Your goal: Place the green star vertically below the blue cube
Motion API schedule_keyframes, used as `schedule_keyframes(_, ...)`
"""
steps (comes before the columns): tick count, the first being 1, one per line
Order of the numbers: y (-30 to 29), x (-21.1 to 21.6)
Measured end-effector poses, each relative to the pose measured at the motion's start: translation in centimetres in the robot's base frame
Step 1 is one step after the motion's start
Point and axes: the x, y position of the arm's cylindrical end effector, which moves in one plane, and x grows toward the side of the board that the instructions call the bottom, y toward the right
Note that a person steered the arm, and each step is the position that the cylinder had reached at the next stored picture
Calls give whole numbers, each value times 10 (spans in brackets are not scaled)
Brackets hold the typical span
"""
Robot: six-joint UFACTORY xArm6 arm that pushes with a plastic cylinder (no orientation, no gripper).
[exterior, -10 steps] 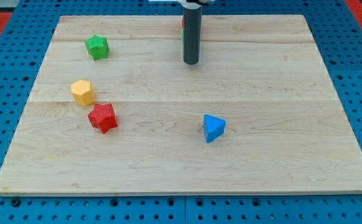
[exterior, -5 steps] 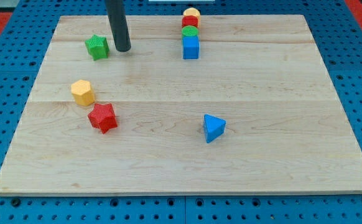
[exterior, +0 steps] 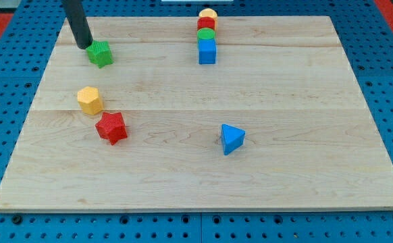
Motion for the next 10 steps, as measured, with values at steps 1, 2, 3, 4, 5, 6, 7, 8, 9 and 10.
schedule_keyframes(1, 21, 1)
schedule_keyframes(2, 50, 11)
schedule_keyframes(3, 72, 27)
schedule_keyframes(4, 69, 48)
schedule_keyframes(5, 45, 62)
schedule_keyframes(6, 38, 86)
schedule_keyframes(7, 63, 93)
schedule_keyframes(8, 94, 93)
schedule_keyframes(9, 147, 97)
schedule_keyframes(10, 190, 107)
